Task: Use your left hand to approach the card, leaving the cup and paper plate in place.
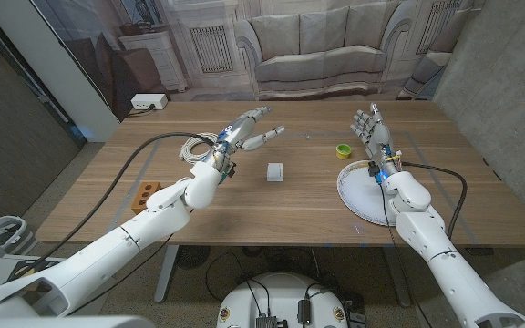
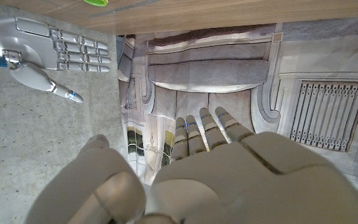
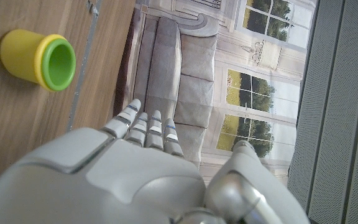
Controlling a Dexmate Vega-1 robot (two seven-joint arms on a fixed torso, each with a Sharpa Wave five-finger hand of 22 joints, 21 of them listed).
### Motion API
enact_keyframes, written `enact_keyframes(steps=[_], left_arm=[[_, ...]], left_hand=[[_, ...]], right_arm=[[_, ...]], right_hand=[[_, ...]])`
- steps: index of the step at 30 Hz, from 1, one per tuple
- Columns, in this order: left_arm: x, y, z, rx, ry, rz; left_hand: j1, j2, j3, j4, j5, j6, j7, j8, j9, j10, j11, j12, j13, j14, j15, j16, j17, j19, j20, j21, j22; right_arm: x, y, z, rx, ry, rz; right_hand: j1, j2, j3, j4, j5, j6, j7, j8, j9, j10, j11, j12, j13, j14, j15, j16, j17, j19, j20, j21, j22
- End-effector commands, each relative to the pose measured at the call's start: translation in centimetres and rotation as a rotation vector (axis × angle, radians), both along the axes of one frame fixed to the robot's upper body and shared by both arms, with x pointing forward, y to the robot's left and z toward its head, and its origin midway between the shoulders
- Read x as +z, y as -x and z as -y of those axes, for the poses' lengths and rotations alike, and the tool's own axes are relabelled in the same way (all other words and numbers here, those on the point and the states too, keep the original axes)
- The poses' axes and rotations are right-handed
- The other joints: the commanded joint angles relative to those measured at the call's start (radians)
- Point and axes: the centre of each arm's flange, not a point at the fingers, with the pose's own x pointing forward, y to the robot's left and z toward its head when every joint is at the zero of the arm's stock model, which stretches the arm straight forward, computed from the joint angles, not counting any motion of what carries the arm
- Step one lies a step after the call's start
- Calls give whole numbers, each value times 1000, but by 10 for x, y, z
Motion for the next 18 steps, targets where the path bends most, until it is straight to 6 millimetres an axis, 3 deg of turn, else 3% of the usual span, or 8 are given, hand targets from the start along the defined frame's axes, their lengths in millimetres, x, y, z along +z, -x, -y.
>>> enact_keyframes(steps=[1,18], left_arm=[[1,-2,9,48,-47,21],[3,-5,26,98,-127,27]], left_hand=[[6,1,-2,-1,11,11,-2,4,4,11,1,-2,1,9,-14,0,3,12,-36,-2,2],[12,2,-6,-3,15,19,-10,2,5,19,-5,-3,1,12,-18,-1,3,12,-36,-4,2]], right_arm=[[0,1,3,-2,1,-1],[0,5,6,-4,-1,5]], right_hand=[[5,5,0,-6,1,12,0,7,4,3,0,5,2,5,-1,4,4,7,-1,0,1],[8,9,0,-9,1,15,1,7,5,5,2,5,2,5,0,3,3,7,-1,0,1]])
